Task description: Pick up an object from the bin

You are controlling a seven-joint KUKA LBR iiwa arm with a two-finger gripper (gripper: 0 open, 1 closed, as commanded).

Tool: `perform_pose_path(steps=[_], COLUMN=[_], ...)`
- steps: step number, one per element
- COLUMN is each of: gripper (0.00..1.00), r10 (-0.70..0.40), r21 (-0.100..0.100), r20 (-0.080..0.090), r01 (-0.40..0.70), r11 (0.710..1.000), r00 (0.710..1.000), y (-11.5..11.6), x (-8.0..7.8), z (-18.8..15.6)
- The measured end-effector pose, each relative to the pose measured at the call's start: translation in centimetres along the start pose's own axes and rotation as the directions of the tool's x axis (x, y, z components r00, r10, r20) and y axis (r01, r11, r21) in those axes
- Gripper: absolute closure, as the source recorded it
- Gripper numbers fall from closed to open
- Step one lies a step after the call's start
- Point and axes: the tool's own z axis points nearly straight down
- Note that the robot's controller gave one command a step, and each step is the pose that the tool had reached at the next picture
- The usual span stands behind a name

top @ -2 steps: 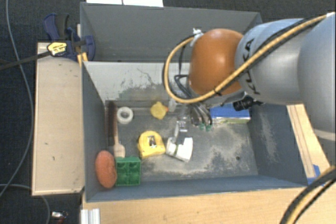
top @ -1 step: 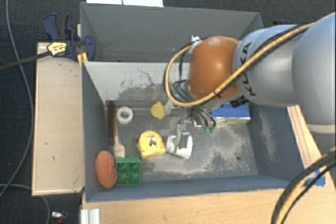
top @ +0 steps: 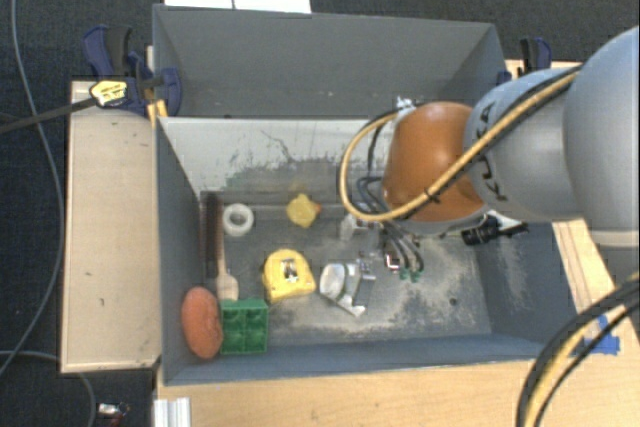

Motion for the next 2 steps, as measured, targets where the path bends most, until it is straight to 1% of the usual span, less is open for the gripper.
perform_pose_path(steps=[1, 2], gripper=[0.00, 0.00], r10=[-0.007, -0.048], r21=[0.002, 0.002], r20=[0.002, -0.004], r01=[0.007, 0.048], r11=[1.000, 0.999], r00=[1.000, 0.999], y=[-1.1, 0.9], x=[0.7, 3.6], z=[0.6, -0.9])
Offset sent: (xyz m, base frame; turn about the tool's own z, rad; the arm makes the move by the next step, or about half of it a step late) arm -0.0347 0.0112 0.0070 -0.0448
